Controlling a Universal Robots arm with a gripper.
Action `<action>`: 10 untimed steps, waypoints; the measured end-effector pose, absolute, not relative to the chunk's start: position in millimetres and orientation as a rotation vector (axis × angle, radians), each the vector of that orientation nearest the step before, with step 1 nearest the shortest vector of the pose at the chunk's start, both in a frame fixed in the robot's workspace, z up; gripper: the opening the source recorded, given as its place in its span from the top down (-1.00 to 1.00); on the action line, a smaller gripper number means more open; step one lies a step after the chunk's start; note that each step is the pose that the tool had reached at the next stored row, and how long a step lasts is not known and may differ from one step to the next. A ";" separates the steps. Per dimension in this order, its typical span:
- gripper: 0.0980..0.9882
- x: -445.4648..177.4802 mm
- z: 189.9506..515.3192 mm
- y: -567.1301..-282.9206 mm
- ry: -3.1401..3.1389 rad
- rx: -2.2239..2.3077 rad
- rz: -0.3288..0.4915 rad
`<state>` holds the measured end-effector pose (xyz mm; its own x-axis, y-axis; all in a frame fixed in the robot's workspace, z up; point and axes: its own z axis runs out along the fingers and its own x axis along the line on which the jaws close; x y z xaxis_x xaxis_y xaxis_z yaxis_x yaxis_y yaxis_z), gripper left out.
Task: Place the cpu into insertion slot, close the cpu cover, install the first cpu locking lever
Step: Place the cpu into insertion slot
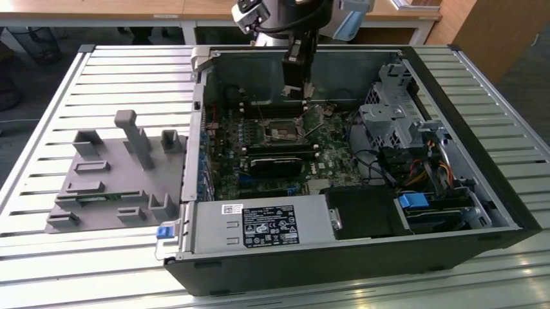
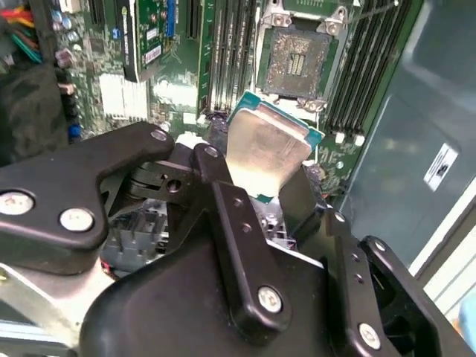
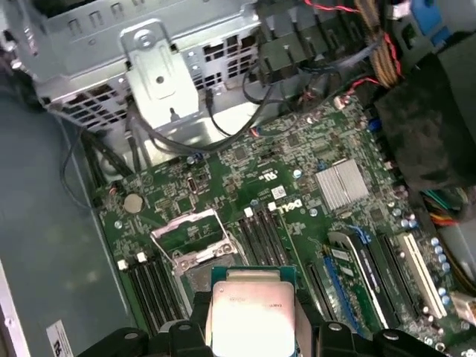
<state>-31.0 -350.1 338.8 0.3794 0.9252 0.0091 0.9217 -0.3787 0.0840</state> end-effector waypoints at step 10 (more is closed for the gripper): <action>0.03 -31.0 334.0 -350.1 1.942 2.391 0.092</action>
<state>-31.0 -350.1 334.0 0.2046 0.9788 0.0090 0.9752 -0.2046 0.0839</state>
